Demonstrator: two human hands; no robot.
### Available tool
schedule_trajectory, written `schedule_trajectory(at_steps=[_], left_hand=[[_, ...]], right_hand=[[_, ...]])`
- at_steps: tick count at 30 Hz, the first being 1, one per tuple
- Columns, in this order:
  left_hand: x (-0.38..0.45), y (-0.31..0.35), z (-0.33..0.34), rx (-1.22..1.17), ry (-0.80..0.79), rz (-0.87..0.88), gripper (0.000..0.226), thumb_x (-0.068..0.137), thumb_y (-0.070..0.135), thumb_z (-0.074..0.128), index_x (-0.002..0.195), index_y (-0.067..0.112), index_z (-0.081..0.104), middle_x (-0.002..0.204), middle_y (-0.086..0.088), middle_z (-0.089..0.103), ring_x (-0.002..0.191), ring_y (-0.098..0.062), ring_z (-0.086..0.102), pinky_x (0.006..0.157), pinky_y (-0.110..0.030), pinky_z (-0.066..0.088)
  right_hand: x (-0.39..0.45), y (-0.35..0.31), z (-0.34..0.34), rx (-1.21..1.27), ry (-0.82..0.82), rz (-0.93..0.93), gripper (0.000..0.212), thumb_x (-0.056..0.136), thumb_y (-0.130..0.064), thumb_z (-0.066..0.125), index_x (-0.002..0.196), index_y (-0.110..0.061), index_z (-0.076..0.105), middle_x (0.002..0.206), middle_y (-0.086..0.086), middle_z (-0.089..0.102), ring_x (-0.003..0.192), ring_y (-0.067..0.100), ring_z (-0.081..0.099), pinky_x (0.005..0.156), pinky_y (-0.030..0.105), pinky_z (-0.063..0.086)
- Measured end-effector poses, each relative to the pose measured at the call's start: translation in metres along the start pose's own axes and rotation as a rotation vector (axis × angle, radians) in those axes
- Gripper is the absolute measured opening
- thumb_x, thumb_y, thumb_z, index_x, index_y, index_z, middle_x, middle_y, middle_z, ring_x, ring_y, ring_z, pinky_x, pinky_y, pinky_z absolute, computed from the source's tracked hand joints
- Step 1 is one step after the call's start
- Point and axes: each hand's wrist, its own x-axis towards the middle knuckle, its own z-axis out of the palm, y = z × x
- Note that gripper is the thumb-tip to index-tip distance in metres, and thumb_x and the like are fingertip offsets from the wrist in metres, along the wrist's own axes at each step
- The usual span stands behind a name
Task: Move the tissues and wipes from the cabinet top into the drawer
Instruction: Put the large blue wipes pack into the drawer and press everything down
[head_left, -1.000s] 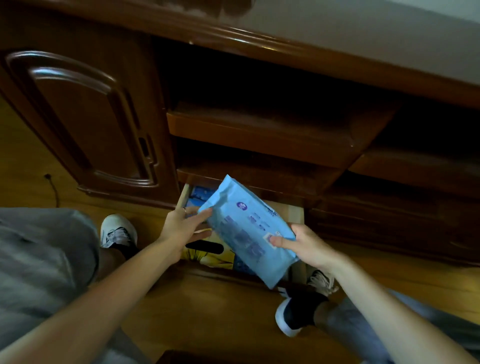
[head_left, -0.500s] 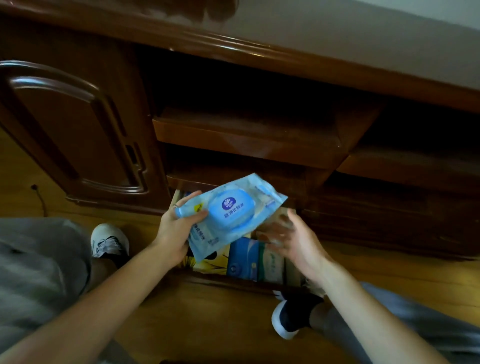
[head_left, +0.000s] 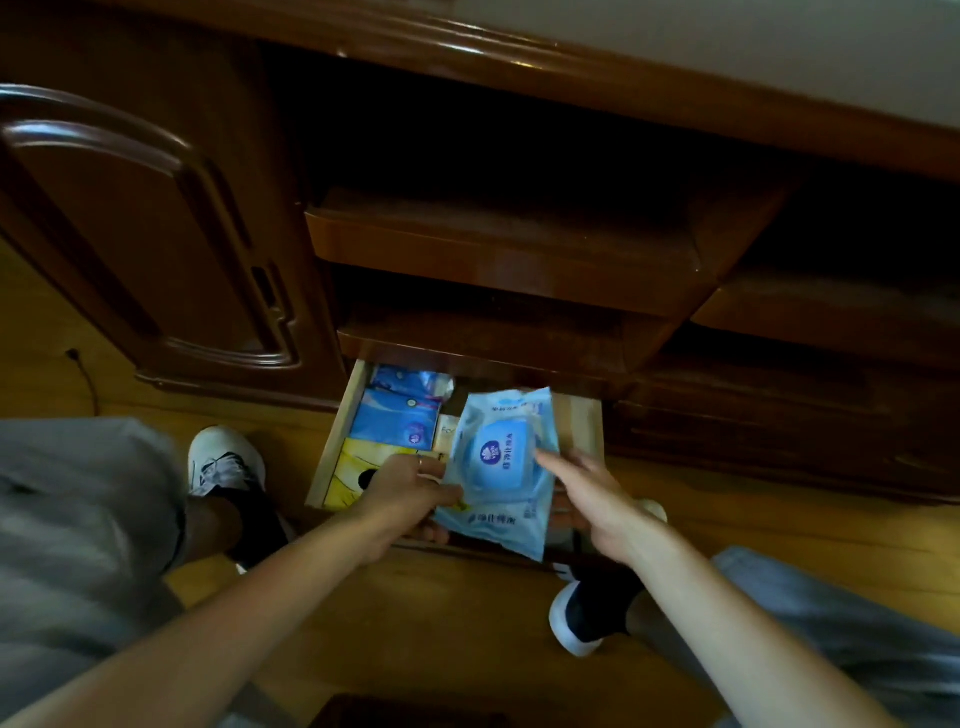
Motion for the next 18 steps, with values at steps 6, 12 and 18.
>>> schedule_trajectory(at_steps=[6, 12, 18], left_hand=[[0.006, -0.009, 0.002, 0.200, -0.054, 0.016, 0.025, 0.083, 0.024, 0.082, 0.099, 0.010, 0.069, 0.093, -0.008, 0.075, 0.071, -0.018, 0.071, 0.062, -0.030, 0.061], [0.016, -0.009, -0.003, 0.093, 0.133, 0.059, 0.022, 0.088, 0.030, 0.076, 0.096, 0.013, 0.066, 0.081, -0.007, 0.072, 0.052, -0.006, 0.064, 0.047, -0.018, 0.051], [0.019, -0.010, -0.010, -0.071, 0.157, -0.041, 0.008, 0.095, 0.018, 0.067, 0.102, 0.015, 0.067, 0.094, -0.010, 0.075, 0.066, -0.015, 0.069, 0.052, -0.022, 0.054]], right_hand=[[0.008, 0.015, -0.002, -0.064, -0.046, 0.089, 0.026, 0.093, -0.029, 0.073, 0.116, -0.019, 0.073, 0.107, 0.002, 0.079, 0.107, 0.025, 0.072, 0.097, 0.047, 0.056], [0.042, 0.021, -0.023, 0.183, 0.262, 0.181, 0.030, 0.092, -0.008, 0.073, 0.122, -0.005, 0.069, 0.091, 0.011, 0.076, 0.064, 0.020, 0.067, 0.057, 0.033, 0.062], [0.084, 0.009, -0.008, 0.526, 0.300, 0.258, 0.027, 0.095, -0.004, 0.068, 0.122, -0.005, 0.064, 0.104, 0.012, 0.071, 0.081, 0.021, 0.069, 0.044, 0.023, 0.056]])
